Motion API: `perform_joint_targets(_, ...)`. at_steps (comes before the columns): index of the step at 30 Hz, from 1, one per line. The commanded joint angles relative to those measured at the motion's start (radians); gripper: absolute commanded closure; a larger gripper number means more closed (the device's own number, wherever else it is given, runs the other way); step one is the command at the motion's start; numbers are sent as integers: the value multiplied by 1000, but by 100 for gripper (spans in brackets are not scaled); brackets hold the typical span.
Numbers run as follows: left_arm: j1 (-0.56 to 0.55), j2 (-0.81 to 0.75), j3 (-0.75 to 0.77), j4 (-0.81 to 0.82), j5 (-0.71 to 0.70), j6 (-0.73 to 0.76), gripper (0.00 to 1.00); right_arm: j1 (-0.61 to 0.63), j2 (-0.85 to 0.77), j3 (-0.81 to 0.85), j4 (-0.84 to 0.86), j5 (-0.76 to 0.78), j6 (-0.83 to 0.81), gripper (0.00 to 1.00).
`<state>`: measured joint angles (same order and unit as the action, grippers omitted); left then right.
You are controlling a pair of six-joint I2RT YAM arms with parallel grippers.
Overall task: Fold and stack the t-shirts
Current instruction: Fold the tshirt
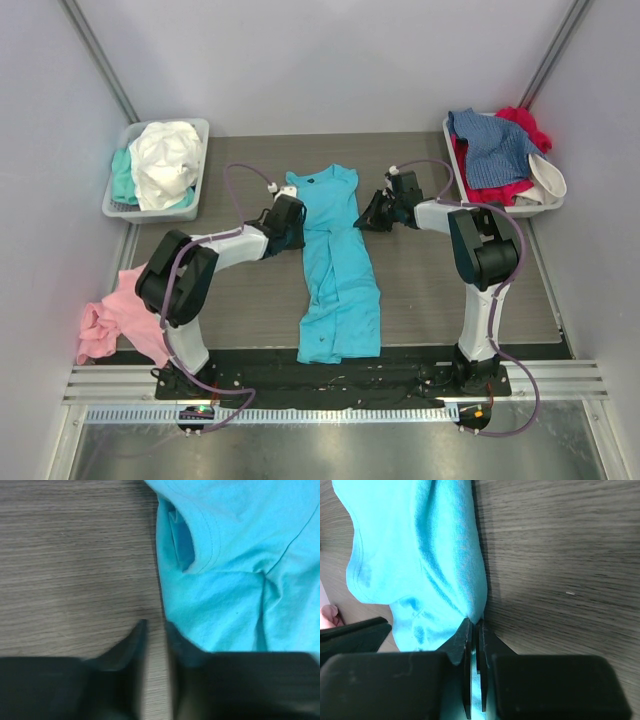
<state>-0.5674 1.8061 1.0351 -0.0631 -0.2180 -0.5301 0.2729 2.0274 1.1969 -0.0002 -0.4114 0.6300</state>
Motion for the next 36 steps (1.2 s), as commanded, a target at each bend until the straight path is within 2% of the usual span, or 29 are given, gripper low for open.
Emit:
perform_joint_targets(1,0,-22,-6,8,-12,-1,56,-3,-15,-7,-58,57,-38,94)
perform_joint_targets(3,0,-25,-13,16,-11,-7,50,-1,-15,-7,-57,56,-38,94)
perform_joint_targets(7,0,-25,-29,35,2,-19,49,-3,-10,-8,-58,54,-39,94)
perform_joint_targets(21,0,64,-15,114,83,-82,58,-3,-10,-7,-64,54,-46,94)
perform_joint_targets(25,0,76,-20,118,86,-84,69,-3,-10,-8,-66,52,-44,94)
perform_joint_targets(27,0,85,-20,123,92,-84,88,-1,-12,-10,-66,54,-46,94)
perform_joint_targets(28,0,94,-18,123,94,-84,100,-3,-13,-11,-67,56,-44,94)
perform_joint_targets(36,0,76,-30,102,39,-59,100,-15,-18,-11,-75,79,-44,99)
